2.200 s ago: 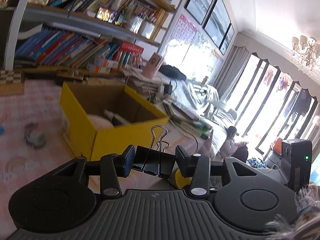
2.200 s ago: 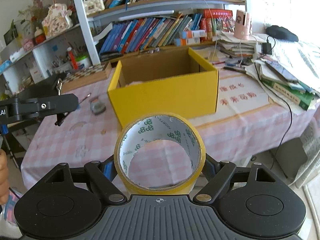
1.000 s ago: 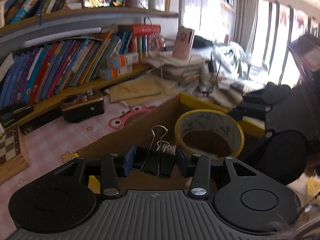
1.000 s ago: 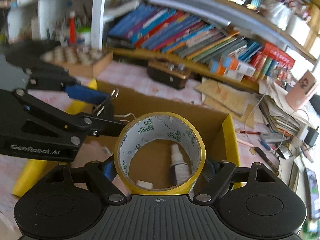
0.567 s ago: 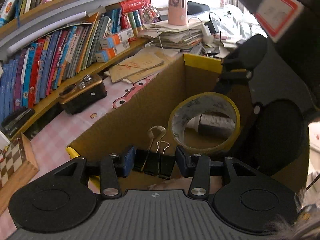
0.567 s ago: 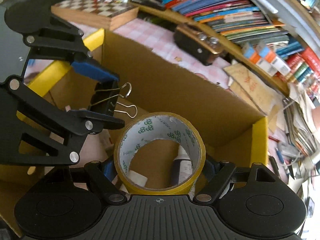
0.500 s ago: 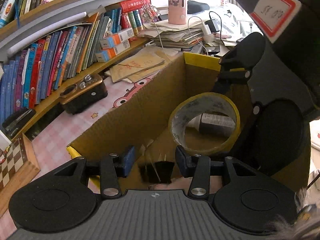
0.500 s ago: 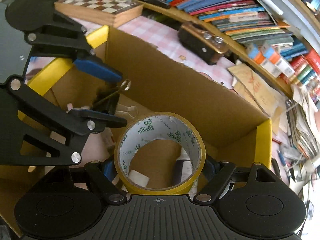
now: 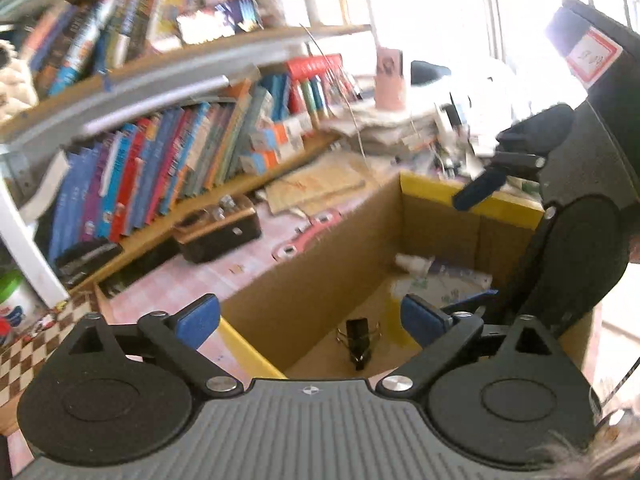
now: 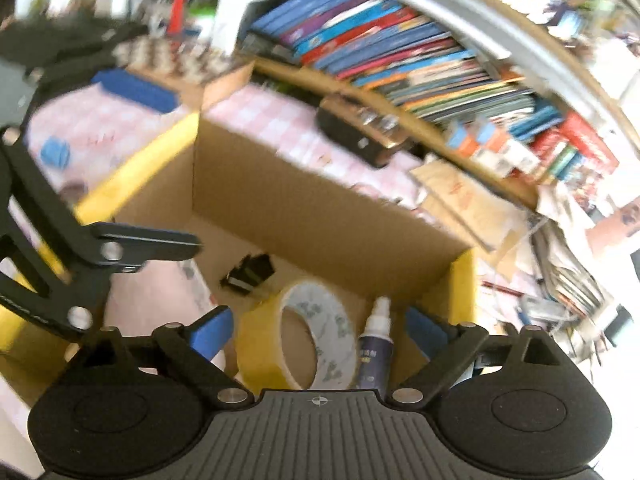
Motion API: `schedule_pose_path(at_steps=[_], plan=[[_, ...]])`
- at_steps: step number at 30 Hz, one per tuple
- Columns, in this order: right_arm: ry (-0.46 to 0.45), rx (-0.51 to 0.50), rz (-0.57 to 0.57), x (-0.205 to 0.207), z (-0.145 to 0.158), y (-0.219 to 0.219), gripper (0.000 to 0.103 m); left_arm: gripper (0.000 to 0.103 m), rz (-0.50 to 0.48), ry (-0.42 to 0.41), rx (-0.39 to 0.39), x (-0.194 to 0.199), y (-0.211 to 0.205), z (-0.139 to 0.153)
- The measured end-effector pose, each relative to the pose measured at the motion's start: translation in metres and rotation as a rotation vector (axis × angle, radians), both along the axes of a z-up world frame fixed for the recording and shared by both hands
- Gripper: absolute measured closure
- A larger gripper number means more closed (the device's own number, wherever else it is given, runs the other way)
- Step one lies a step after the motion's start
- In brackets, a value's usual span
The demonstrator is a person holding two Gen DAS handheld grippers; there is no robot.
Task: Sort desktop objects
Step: 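Withdraw both tools up out of the yellow box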
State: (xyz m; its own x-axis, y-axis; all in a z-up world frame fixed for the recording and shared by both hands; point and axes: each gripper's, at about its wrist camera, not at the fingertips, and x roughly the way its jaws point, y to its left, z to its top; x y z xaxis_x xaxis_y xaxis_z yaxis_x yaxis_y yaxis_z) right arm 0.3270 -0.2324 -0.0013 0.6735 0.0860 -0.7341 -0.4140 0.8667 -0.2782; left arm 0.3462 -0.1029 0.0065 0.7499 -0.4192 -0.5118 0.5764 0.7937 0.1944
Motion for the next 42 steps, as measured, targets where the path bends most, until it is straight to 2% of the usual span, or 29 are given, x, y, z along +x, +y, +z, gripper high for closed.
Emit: schedule_pose_path(at_steps=[6,12,22,30,42], plan=[[-0.096,0.115,-0.134,-0.025,0.026,-0.014,0.001,0.0,0.073,-0.018,-0.132,-0.024,0.025,0.023],[-0.194,0.154,-0.231,-0.063,0.035,-0.017,0.0,0.0,0.133,-0.047,-0.246,-0.061,0.046,0.04],[-0.3,0.234,-0.327,-0.14,0.04,-0.017,0.0,0.0,0.201,-0.059,-0.322,-0.134,0.066,0.04],[-0.281,0.332,-0.422,-0.198,0.022,-0.016,0.0,0.0,0.235,-0.004,-0.325,-0.191,0.075,0.016],[-0.169,0.356,-0.479,-0.26,-0.02,0.006,0.0,0.0,0.279,0.102,-0.277,-0.251,0.087,-0.021]])
